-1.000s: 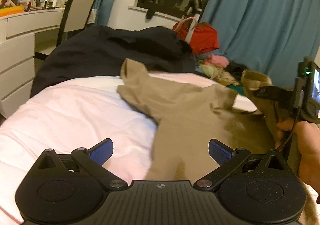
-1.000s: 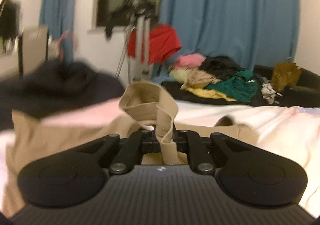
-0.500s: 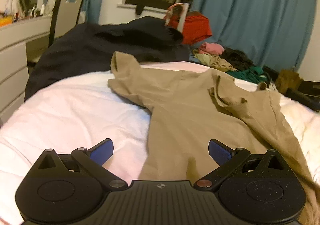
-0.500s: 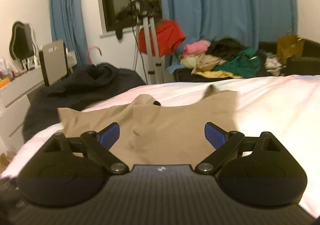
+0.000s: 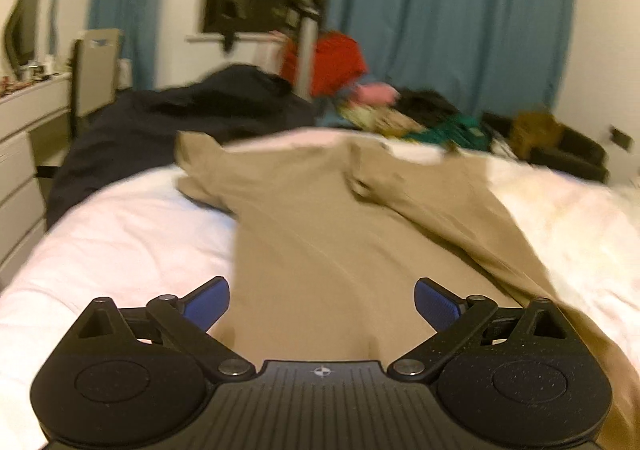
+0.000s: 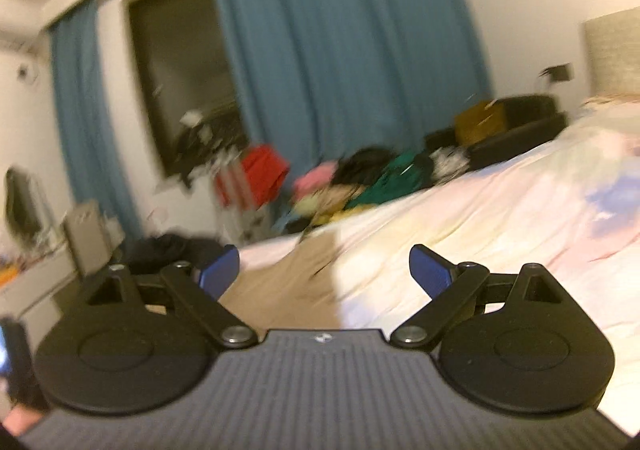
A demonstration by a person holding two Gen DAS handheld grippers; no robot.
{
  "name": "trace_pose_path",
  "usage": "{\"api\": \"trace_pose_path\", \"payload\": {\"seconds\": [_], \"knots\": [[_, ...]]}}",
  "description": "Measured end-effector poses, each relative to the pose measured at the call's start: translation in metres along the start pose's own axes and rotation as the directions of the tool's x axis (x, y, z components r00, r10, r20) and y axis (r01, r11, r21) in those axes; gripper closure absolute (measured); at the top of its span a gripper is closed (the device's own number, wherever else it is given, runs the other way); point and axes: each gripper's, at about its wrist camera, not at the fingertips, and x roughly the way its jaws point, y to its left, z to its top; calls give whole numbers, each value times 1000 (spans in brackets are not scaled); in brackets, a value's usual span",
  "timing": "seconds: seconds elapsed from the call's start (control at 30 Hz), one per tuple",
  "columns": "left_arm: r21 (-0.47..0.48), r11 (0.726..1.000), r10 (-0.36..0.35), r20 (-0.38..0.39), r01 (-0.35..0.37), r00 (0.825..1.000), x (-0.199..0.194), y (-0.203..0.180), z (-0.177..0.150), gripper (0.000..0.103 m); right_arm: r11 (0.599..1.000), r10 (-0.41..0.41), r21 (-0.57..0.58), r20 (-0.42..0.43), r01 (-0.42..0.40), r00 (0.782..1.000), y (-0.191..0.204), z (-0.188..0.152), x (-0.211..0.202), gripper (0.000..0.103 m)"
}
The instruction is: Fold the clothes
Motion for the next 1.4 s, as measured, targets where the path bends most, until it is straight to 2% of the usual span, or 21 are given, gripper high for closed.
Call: {"api": "trace_pose_path", "payload": {"seconds": [0.17, 0.23, 0.3, 0.5, 0.6, 0.63, 0.77, 0.8, 0.83, 0.87, 0.9, 0.93, 0.97, 1.03, 1.2, 1.27, 1.4], "knots": [[72, 991, -110, -65, 114, 992, -20, -67, -7, 6, 996, -69, 60, 53, 66, 996, -46, 6, -7, 10], [87, 980, -169, -99, 177, 981, -25, -99, -13, 7, 994, -92, 69, 78, 87, 993, -57, 7, -9, 10], [78, 967, -228, -148, 241, 962, -26, -130, -21, 10, 990, -116, 86, 104, 108, 988, -67, 7, -11, 10], [28, 908, -392, -295, 418, 871, -11, -214, -43, 33, 973, -190, 165, 179, 161, 965, -97, 5, -25, 10], [-9, 871, -459, -366, 490, 809, -1, -247, -58, 41, 962, -215, 211, 201, 172, 956, -110, 3, -27, 10], [-11, 861, -472, -390, 509, 790, 1, -257, -64, 43, 959, -217, 230, 210, 168, 953, -114, 1, -28, 10], [44, 850, -436, -501, 525, 747, 22, -284, -88, 48, 951, -207, 271, 210, 147, 955, -123, -6, -24, 10], [27, 854, -431, -523, 520, 735, 30, -284, -94, 50, 952, -203, 270, 203, 145, 958, -125, -6, -22, 10], [20, 858, -425, -532, 513, 732, 35, -285, -98, 55, 952, -199, 270, 196, 142, 960, -126, -7, -20, 10], [29, 861, -417, -533, 508, 737, 38, -285, -101, 69, 953, -196, 269, 189, 141, 962, -127, -7, -18, 10], [35, 863, -411, -529, 504, 742, 39, -283, -102, 75, 953, -195, 269, 183, 142, 963, -127, -7, -17, 10], [40, 866, -407, -524, 499, 748, 39, -281, -103, 90, 952, -197, 269, 179, 145, 964, -127, -7, -16, 10], [31, 867, -411, -518, 497, 750, 40, -276, -103, 98, 952, -198, 270, 176, 146, 964, -127, -7, -15, 10], [-19, 857, -452, -510, 515, 732, 43, -265, -99, 101, 950, -198, 277, 170, 146, 965, -127, -8, -15, 10], [-104, 813, -555, -436, 573, 709, 13, -226, -75, 102, 950, -195, 275, 153, 148, 969, -124, -9, -14, 10], [-150, 789, -599, -405, 596, 691, -4, -203, -63, 102, 953, -191, 265, 148, 147, 970, -121, -9, -14, 10], [-220, 756, -649, -368, 616, 666, -34, -144, -48, 102, 962, -173, 235, 135, 138, 976, -111, -8, -12, 10]]}}
